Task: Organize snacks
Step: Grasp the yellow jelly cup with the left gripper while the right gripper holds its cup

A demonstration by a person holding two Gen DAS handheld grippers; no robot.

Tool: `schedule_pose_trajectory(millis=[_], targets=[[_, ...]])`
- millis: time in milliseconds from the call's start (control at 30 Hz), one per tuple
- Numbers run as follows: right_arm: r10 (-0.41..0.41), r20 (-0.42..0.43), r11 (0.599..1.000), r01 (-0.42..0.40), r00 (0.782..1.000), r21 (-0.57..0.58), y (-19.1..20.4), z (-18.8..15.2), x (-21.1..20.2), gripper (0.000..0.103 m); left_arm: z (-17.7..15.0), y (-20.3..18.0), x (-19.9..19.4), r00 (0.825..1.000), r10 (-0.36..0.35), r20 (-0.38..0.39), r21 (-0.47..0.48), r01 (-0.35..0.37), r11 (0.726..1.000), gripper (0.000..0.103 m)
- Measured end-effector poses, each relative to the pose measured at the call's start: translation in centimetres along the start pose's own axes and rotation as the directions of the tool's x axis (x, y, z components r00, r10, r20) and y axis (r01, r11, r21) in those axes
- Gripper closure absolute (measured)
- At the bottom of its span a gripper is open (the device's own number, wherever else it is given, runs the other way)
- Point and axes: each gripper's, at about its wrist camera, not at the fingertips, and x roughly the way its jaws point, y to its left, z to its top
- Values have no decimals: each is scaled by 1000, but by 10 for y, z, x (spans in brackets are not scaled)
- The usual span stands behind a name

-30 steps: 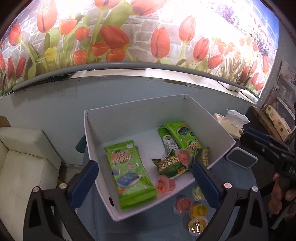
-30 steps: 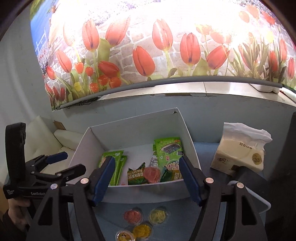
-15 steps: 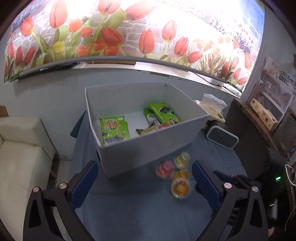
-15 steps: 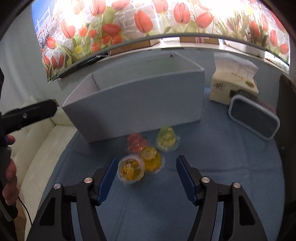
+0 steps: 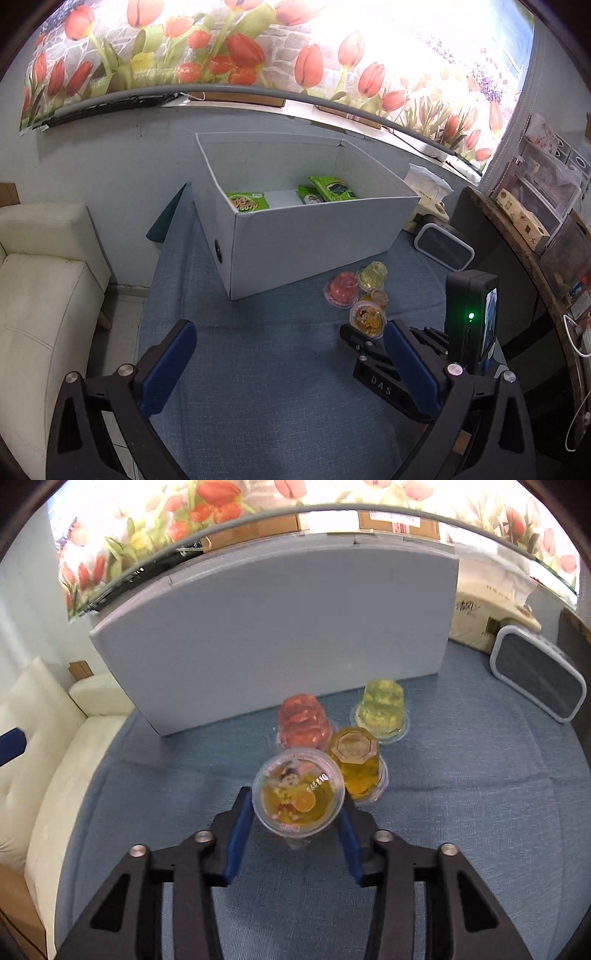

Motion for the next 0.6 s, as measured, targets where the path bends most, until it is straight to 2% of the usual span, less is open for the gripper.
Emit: schedule_pose_trajectory(millis=[167,300,600], targets=[[36,3,999,-36,999,16,-7,-3,-4,56,-5,5,1,1000,-6,0,-10,6,1000,0],[54,33,998,-54,998,14,-14,-10,-29,56,-8,0,6,1000,-8,-4,0,8,1000,0],[31,59,999,-33,998,29,-58,-33,-93,56,-21,-54,43,999,19,-41,82,-15,996,0]])
